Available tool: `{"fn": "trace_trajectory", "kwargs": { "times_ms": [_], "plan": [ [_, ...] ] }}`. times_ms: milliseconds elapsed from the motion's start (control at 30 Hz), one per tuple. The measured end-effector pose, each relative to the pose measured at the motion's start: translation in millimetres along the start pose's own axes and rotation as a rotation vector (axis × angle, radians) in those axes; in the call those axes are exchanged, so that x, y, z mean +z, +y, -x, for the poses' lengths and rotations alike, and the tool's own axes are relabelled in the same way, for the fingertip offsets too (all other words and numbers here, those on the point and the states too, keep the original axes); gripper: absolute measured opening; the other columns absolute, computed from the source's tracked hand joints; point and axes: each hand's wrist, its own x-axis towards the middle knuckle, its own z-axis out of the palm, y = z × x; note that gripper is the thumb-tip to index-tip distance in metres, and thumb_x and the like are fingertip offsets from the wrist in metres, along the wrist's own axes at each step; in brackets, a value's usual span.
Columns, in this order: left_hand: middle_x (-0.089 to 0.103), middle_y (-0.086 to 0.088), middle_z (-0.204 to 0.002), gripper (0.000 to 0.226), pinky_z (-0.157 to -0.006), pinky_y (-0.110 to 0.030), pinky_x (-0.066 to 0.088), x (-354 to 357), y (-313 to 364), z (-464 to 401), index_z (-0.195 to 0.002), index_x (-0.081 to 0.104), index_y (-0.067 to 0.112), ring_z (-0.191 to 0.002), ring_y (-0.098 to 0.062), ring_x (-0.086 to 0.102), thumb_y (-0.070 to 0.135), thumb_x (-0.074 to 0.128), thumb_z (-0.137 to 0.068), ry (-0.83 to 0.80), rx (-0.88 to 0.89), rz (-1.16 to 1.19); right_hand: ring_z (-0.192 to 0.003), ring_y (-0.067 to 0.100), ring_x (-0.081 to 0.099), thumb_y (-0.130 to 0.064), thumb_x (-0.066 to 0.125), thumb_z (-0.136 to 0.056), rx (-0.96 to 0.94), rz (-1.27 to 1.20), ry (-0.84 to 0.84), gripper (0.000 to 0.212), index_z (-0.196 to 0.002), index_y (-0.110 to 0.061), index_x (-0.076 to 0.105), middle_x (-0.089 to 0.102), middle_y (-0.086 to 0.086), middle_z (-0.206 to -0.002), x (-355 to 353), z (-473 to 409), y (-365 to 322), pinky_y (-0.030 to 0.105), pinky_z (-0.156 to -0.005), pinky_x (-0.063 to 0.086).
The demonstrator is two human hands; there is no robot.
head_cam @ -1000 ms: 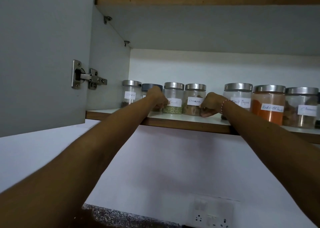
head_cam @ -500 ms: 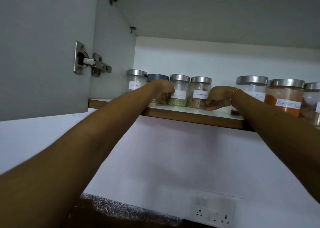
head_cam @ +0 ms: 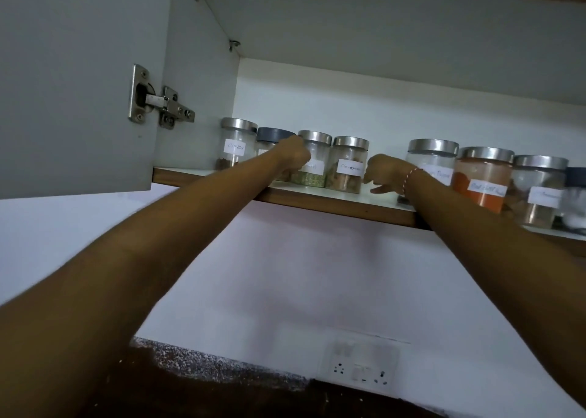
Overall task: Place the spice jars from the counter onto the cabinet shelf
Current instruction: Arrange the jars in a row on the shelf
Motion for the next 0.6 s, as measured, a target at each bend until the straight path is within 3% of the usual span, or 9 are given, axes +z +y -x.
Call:
{"fn": "trace_trajectory", "kwargs": {
  "times_ms": [67, 167, 267, 367, 467, 533, 600],
  "plan": [
    [0.061, -0.02, -0.103, 0.023, -0.079, -0.035, 0.05, 3.5, 5.5, 4.5, -0.107, 0.059, -0.004, -0.092, -0.03, 0.059, 0.0, 0.041, -0.092, 0.045, 0.059, 0.043, -0.103, 0.035, 0.057, 0.0, 0.05, -0.088, -0.13, 0.157, 0.131, 0.035, -0.123, 0.006, 0.053, 0.055, 0.022, -0.122, -0.1, 15.0, 2.9, 0.032, -0.073, 0.05],
    [0.061, -0.016, -0.104, 0.021, -0.066, -0.024, 0.047, 13.7, 19.5, 15.9, -0.103, 0.062, 0.001, -0.091, -0.025, 0.058, 0.001, 0.044, -0.091, 0.084, 0.123, 0.219, -0.085, 0.028, 0.061, -0.013, 0.053, -0.089, -0.289, 0.35, 0.105, 0.035, -0.123, -0.007, 0.057, 0.058, 0.016, -0.123, -1.6, 37.9, 11.5, 0.03, -0.075, 0.05],
    [0.062, -0.013, -0.101, 0.018, -0.071, -0.026, 0.047, 29.3, 48.6, 30.4, -0.101, 0.063, 0.0, -0.09, -0.023, 0.058, 0.005, 0.049, -0.091, 0.049, 0.166, 0.344, -0.1, 0.032, 0.062, -0.014, 0.054, -0.088, -0.314, 0.333, 0.168, 0.03, -0.117, -0.014, 0.063, 0.064, 0.015, -0.118, -11.0, 50.2, 23.6, 0.04, -0.092, 0.05],
    [0.06, -0.013, -0.1, 0.021, -0.078, -0.031, 0.047, 45.8, 80.8, 37.2, -0.107, 0.062, 0.0, -0.09, -0.022, 0.058, 0.01, 0.052, -0.092, 0.062, 0.142, 0.424, -0.093, 0.03, 0.066, -0.012, 0.055, -0.088, -0.288, 0.182, 0.526, 0.022, -0.105, -0.01, 0.069, 0.07, 0.015, -0.105, -35.1, 63.7, 43.8, 0.035, -0.082, 0.054],
    [0.059, -0.018, -0.11, 0.032, -0.081, -0.033, 0.05, 63.2, 98.2, 38.1, -0.118, 0.057, -0.005, -0.093, -0.026, 0.058, 0.013, 0.056, -0.092, 0.051, 0.098, 0.384, -0.09, 0.034, 0.065, -0.009, 0.05, -0.088, -0.191, 0.192, 0.839, 0.023, -0.101, -0.006, 0.07, 0.069, 0.018, -0.1, -66.5, 78.0, 83.9, 0.033, -0.074, 0.05],
    [0.057, -0.025, -0.114, 0.034, -0.07, -0.03, 0.05, 76.8, 103.8, 39.6, -0.119, 0.053, -0.008, -0.092, -0.03, 0.062, 0.012, 0.057, -0.092, 0.008, 0.05, 0.343, -0.091, 0.036, 0.063, -0.007, 0.05, -0.089, -0.097, 0.217, 0.878, 0.022, -0.103, -0.001, 0.065, 0.067, 0.021, -0.102, -83.1, 83.8, 114.9, 0.037, -0.076, 0.05],
    [0.056, -0.027, -0.118, 0.041, -0.074, -0.031, 0.049, 90.1, 109.2, 40.2, -0.125, 0.048, -0.01, -0.1, -0.031, 0.061, 0.012, 0.057, -0.091, -0.036, -0.02, 0.323, -0.092, 0.038, 0.062, -0.01, 0.051, -0.09, -0.007, 0.228, 0.817, 0.02, -0.098, 0.004, 0.062, 0.065, 0.024, -0.101, -95.6, 85.7, 141.7, 0.037, -0.074, 0.048]
  ]
}}
